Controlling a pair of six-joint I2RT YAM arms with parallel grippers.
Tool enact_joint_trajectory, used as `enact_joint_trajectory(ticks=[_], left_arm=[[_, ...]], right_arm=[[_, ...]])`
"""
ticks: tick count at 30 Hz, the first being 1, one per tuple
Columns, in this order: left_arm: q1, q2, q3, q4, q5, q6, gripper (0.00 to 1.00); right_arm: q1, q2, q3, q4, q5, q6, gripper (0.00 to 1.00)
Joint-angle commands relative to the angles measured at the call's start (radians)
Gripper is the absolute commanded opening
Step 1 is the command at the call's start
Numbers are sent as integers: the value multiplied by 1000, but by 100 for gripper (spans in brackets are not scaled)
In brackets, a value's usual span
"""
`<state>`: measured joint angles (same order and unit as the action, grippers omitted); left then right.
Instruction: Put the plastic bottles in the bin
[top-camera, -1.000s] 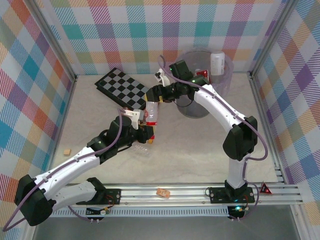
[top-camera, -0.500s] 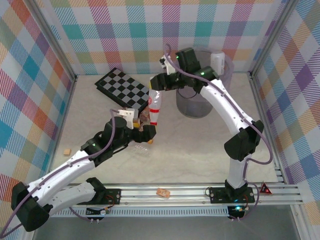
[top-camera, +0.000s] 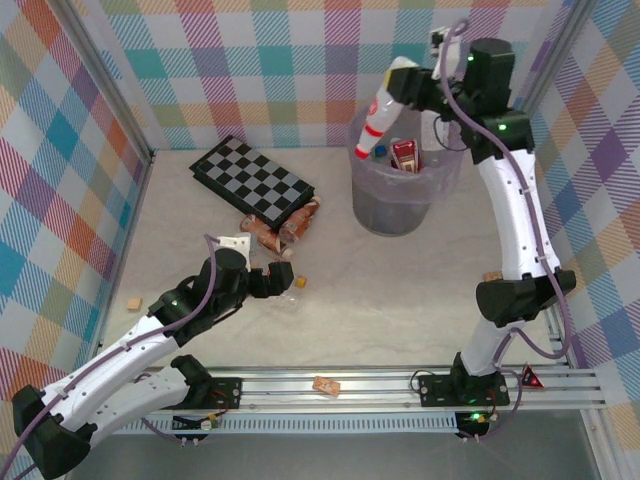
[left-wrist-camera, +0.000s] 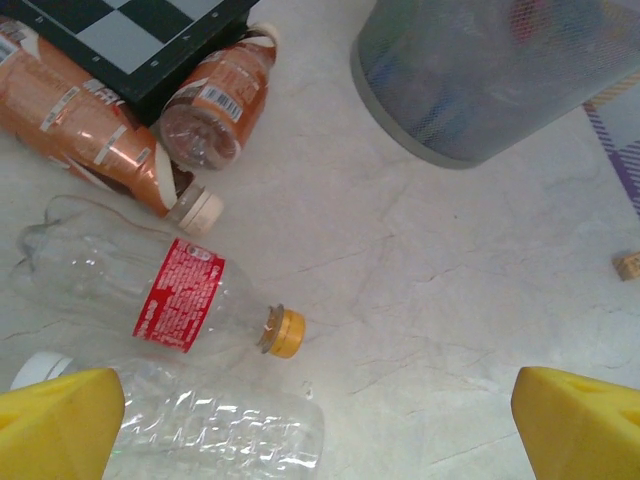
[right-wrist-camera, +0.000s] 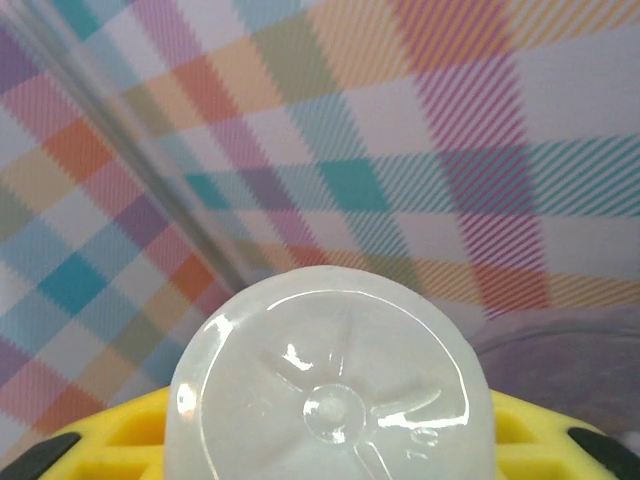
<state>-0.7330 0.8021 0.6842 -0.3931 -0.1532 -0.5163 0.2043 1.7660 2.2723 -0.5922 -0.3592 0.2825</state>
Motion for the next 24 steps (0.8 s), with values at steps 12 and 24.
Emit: enact_joint_trajectory(ticks=[12, 24], left_arm=[[-8, 40, 14, -130, -100, -53, 100], [-8, 56, 23, -195, -87, -73, 100]], right_arm=[[-42, 170, 166, -241, 213, -332, 44], [-42, 380, 226, -424, 196, -416, 46]])
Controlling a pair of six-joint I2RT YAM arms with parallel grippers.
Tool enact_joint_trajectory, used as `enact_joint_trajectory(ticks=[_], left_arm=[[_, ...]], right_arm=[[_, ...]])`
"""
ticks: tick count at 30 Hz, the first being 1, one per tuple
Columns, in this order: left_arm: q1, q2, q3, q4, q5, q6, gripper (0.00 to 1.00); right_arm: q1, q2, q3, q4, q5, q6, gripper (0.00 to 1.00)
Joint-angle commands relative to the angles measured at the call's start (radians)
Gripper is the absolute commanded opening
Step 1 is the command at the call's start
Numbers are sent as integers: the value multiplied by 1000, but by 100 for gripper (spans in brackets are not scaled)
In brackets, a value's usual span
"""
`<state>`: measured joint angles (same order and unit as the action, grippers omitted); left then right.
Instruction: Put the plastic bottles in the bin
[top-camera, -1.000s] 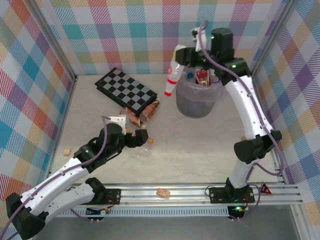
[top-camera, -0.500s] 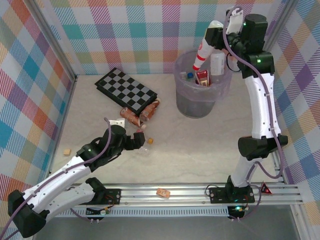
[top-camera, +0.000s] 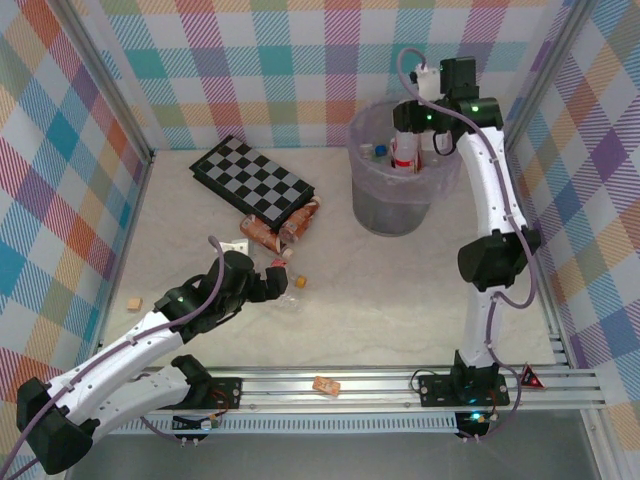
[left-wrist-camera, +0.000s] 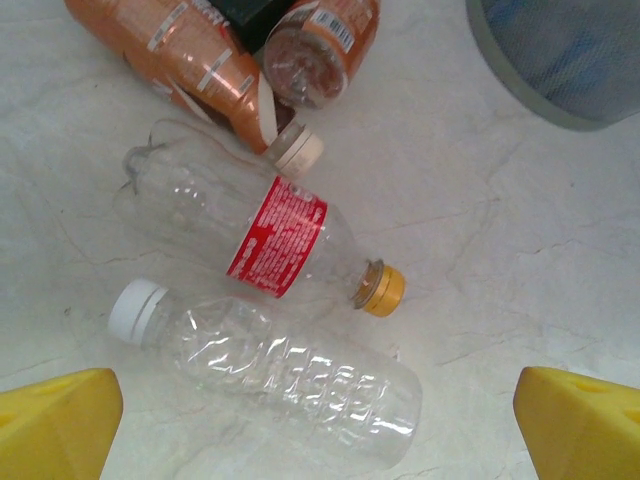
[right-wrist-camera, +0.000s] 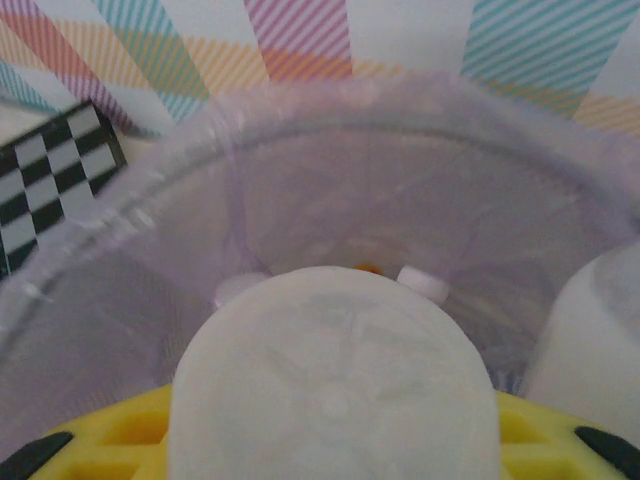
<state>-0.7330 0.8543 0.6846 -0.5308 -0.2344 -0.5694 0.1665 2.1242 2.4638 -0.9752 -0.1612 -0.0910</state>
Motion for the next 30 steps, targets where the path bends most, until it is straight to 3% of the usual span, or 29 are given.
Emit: enact_joint_trajectory(ticks=[1, 15, 30], left_arm=[[-8, 1, 18, -68, -9, -24, 100], [-7, 31, -3, -34, -7, -41, 100], [-6, 79, 5, -12, 14, -49, 100]], right_arm=[[-5, 31, 29, -42, -8, -38, 46], [31, 73, -132, -11, 19, -52, 49], [31, -38, 59, -98, -51, -15, 87]])
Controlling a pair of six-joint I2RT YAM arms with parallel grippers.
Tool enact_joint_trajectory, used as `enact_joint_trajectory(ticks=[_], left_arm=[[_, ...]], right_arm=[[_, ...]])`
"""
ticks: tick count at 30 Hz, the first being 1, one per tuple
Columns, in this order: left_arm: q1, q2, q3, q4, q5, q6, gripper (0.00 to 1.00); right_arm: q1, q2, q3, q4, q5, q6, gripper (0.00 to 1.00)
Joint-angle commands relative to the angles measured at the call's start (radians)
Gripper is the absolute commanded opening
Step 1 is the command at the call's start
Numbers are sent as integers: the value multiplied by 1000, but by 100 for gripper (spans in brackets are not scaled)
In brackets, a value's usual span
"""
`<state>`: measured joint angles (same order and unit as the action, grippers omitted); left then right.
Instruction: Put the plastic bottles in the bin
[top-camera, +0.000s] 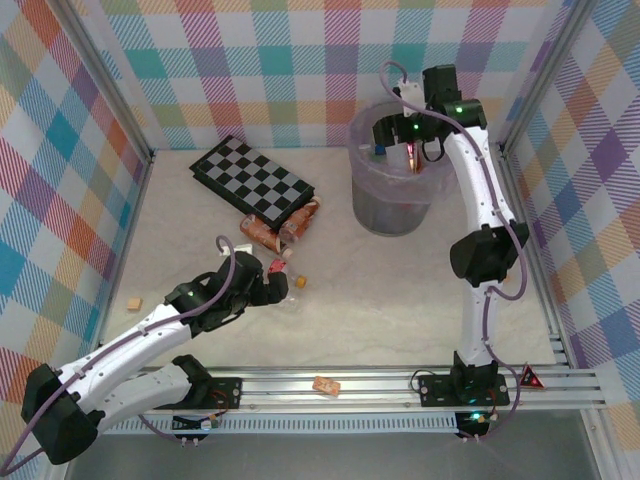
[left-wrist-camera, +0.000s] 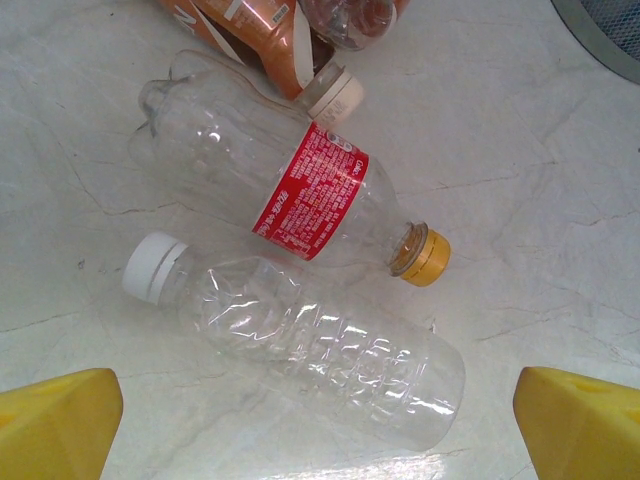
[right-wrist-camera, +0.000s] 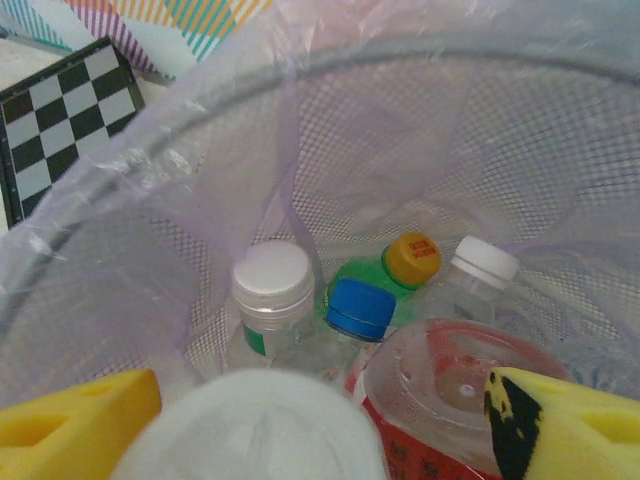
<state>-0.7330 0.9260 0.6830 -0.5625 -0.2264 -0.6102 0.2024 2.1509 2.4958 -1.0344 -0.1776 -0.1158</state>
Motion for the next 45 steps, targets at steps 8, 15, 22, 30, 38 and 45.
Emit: enact_joint_trajectory(ticks=[8, 15, 22, 30, 38, 45], left_arm=[[-8, 9, -4, 16, 3, -23, 100], [-5, 18, -29, -10, -15, -148, 100], [-4, 23, -176, 204, 45, -428, 100], [-7, 37, -327, 438, 48, -643, 100], [-9, 164, -329, 571, 73, -639, 97], [-28, 280, -274, 588, 73, -597, 75]], right_arm=[[-3, -188, -40, -37, -85, 83, 90], [20, -368, -253, 36, -133, 136, 90], [98, -554, -531, 117, -166, 159, 90], [113, -665, -735, 164, -213, 195, 90], [117, -745, -922, 238, -278, 231, 90], [117, -772, -976, 241, -275, 237, 90]])
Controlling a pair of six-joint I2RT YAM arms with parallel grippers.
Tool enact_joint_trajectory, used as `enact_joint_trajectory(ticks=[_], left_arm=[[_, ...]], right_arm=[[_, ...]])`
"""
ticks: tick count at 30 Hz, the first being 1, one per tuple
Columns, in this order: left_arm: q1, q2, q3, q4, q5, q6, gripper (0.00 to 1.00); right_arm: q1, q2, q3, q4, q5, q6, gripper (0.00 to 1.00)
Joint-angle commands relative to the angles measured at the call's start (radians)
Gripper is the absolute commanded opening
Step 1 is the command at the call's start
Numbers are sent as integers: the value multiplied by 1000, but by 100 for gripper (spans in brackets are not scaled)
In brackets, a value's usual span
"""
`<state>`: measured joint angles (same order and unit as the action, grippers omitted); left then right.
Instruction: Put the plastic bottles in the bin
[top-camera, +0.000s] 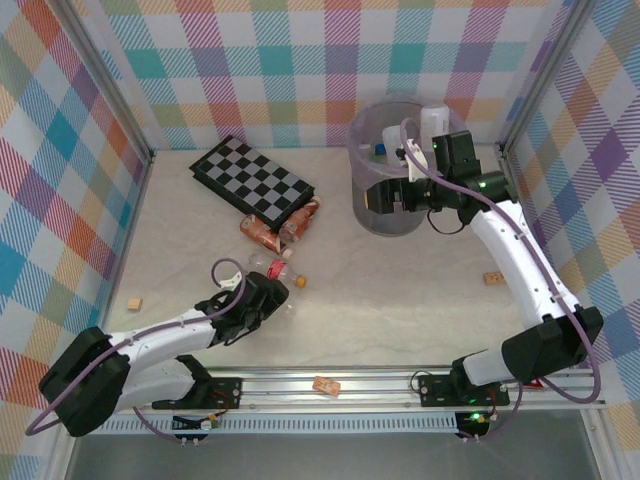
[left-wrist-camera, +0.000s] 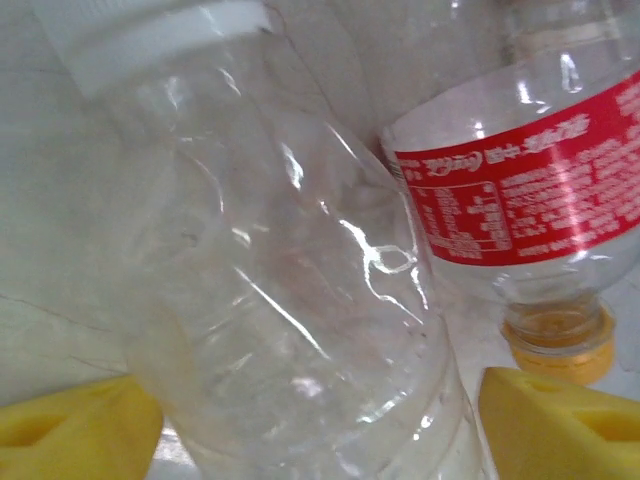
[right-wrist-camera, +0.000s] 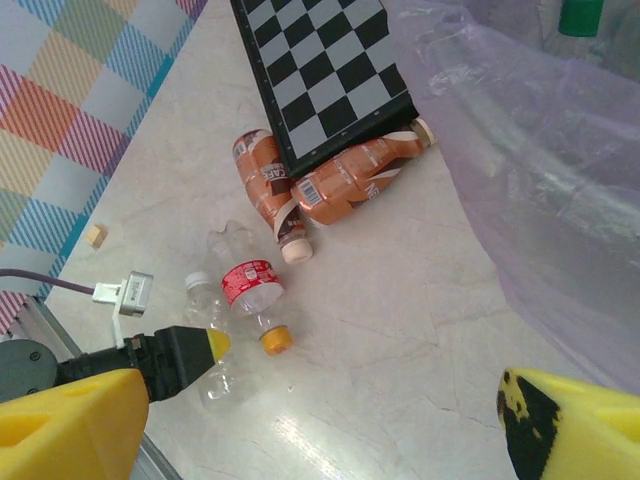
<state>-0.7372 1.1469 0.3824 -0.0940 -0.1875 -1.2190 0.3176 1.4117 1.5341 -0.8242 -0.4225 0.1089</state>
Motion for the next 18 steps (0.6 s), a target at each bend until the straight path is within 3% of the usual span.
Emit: enact_joint_trajectory(ticks=[1, 10, 18], left_arm=[[-37, 58, 55, 64, 12, 32, 71], [-71, -18, 238, -218, -80, 258, 58], [-71, -99, 337, -236, -12, 551, 48]], right_arm=[[3, -36, -23, 29, -33, 14, 90], [2, -171, -213, 82, -94, 102, 90], [34, -212, -356, 274, -223, 265, 88]])
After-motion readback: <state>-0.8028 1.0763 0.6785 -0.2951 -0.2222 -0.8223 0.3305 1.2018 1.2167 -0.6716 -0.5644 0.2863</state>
